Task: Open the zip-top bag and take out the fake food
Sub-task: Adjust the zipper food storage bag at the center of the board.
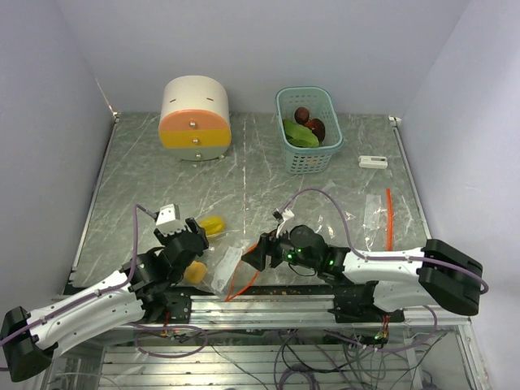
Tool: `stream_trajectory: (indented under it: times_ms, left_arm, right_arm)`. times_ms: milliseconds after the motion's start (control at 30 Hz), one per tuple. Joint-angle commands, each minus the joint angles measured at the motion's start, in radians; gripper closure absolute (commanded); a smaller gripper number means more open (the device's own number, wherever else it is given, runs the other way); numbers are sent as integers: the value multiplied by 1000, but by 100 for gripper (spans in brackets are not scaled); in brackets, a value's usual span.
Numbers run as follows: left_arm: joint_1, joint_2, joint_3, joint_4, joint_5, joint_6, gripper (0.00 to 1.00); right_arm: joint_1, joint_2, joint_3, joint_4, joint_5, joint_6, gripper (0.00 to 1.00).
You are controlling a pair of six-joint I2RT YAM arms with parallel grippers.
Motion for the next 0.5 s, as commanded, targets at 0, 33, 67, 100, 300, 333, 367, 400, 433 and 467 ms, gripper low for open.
stream_trajectory:
  times_ms: [0, 33, 67, 100, 300, 333, 367, 400, 433, 467]
  left_arm:
    - [2, -1, -2, -10, -24, -8, 27]
    - [3, 0, -3, -8, -24, -8, 27]
    - [3, 1, -3, -5, -25, -6, 27]
    - [3, 4, -3, -3, -24, -5, 27]
    - [3, 8, -9, 8, -13, -9, 27]
    - [3, 5, -11, 10, -8, -10, 27]
    - [2, -2, -13, 10, -4, -11, 27]
    - [3, -7, -15, 7, -1, -12, 27]
    - [3, -13, -15, 5, 2, -12, 27]
    - [3, -20, -15, 2, 3, -12, 27]
  right_arm:
    - [5, 22, -8, 129, -3, 80, 33]
    - [6, 20, -16, 147, -12, 90, 33]
    - [6, 14, -21, 160, -17, 101, 32]
    - [6, 7, -28, 174, -23, 110, 32]
    - [6, 48, -49, 259, -19, 162, 24]
    - [5, 65, -52, 282, -19, 172, 25]
    - [6, 86, -54, 310, -19, 188, 28]
    - [6, 105, -55, 332, -19, 200, 32]
    - [4, 121, -56, 350, -21, 211, 35]
    - [0, 133, -55, 359, -21, 218, 39]
